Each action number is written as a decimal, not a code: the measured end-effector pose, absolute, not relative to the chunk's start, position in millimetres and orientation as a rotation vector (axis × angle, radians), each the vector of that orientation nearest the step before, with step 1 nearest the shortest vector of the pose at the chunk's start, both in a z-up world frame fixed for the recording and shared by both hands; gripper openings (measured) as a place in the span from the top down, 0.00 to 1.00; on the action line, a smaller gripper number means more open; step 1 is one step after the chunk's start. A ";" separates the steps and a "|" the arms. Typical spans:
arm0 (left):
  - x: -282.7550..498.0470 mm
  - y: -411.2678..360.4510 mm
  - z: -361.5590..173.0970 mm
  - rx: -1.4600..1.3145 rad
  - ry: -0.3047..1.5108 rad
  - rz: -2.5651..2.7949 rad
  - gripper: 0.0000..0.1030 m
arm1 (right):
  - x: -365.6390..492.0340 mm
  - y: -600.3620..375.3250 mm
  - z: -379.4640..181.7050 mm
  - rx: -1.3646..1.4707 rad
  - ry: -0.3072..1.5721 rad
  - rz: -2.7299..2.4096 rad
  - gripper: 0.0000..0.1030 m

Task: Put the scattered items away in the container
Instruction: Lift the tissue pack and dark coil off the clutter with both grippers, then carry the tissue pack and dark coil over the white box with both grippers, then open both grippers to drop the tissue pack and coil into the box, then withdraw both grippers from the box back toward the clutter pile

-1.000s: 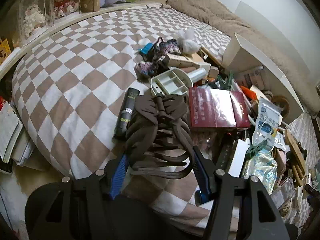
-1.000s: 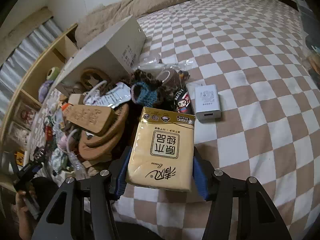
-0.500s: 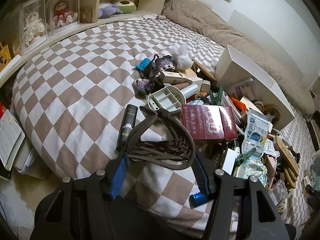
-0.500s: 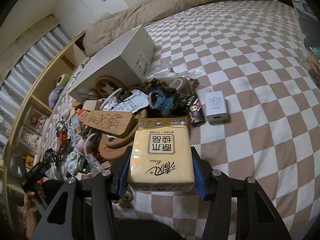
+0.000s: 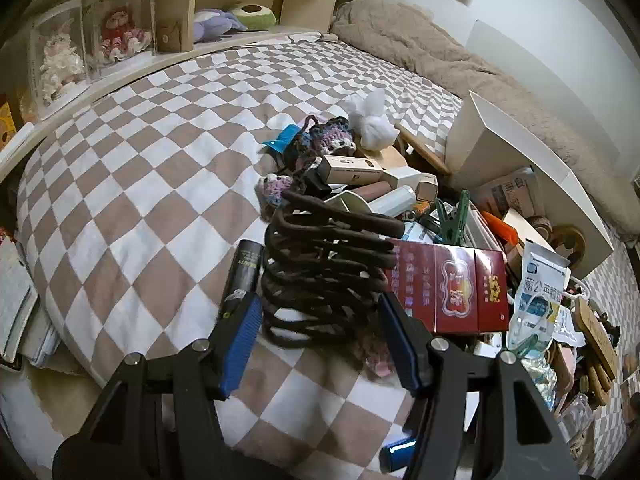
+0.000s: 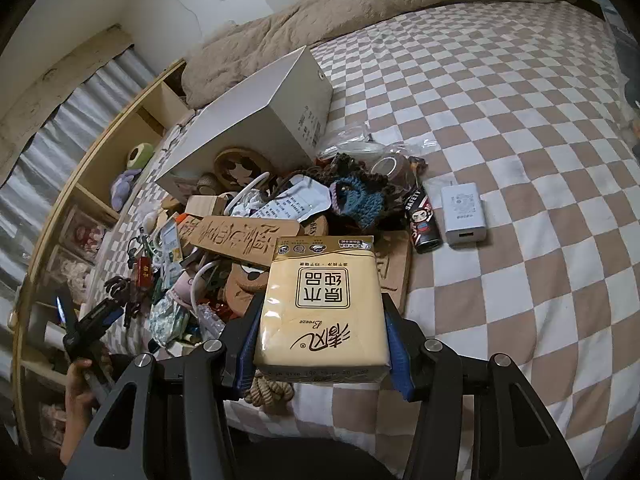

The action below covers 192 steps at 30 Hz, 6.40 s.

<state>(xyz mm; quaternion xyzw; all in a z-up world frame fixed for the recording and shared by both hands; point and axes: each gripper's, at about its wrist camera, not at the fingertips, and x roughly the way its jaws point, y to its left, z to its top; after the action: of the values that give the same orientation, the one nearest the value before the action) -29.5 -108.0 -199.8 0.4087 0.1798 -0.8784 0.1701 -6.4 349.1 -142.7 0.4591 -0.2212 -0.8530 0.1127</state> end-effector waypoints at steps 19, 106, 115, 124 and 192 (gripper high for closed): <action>-38.7 -116.3 -200.5 1.139 0.505 -2.521 0.37 | -9.7 330.4 -141.6 1.290 -0.670 -2.489 0.47; -295.2 25.0 -75.1 1.071 0.273 -2.969 0.37 | -273.1 222.8 -96.0 1.213 -0.530 -2.688 0.47; -316.5 41.5 -98.2 1.148 0.073 -2.885 0.37 | -278.5 229.1 -111.3 1.272 -0.508 -2.694 0.47; -333.4 45.4 -112.0 1.190 0.020 -2.819 0.37 | -279.6 239.3 -106.5 1.227 -0.532 -2.685 0.14; -295.8 44.6 -106.7 1.238 -0.086 -2.755 0.00 | -234.9 234.1 -96.5 1.207 -0.407 -2.740 0.07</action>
<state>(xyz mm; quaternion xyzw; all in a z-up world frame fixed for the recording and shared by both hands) -295.8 44.6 -106.7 0.4089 -0.0286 -0.9102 0.0599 -234.9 234.1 -96.5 0.3988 -0.1345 -0.9051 0.0600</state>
